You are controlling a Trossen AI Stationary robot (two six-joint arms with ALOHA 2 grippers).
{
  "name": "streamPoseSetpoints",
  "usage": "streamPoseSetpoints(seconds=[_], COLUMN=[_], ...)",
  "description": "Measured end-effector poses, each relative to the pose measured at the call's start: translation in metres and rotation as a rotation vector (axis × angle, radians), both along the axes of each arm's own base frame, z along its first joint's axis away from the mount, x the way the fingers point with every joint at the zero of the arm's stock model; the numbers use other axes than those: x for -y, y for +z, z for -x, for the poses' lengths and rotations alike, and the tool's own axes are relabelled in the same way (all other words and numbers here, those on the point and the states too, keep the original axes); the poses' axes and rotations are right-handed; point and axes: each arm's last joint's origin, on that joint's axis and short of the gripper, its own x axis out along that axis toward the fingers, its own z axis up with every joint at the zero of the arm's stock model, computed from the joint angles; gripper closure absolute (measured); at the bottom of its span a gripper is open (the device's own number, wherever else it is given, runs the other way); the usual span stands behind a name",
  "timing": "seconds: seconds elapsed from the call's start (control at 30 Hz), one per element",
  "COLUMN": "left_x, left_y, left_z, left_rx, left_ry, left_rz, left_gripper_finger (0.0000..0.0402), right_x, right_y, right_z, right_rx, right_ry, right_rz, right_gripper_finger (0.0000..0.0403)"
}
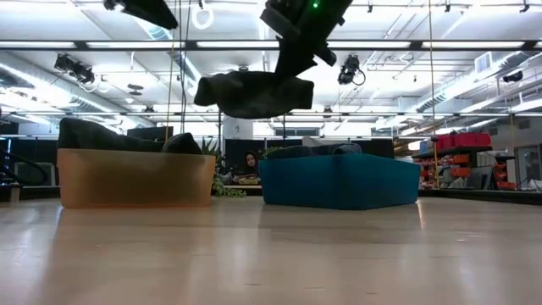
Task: Pick & Place hat
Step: Put the black cap into the orange bin
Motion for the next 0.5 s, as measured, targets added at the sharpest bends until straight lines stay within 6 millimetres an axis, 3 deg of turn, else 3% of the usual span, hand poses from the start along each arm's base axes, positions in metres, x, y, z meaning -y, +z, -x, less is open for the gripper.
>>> streamPoseSetpoints(seconds=[0.23,0.5], left_x=[-0.004,-0.019], left_y=[-0.009,-0.028], left_z=[-0.044,-0.079], left_rx=[-0.084,-0.133], left_ry=[-0.177,-0.209], left_rz=[-0.012,-0.005], left_gripper_finger=[0.0277,0.0216], right_x=[0.000,0.002], right_y=[0.001,0.002], right_z=[0.000,0.000], right_rx=[0.022,0.103], right_ry=[-0.034,-0.179], right_rz=[-0.001,-0.039], right_gripper_finger=[0.0399,0.0397])
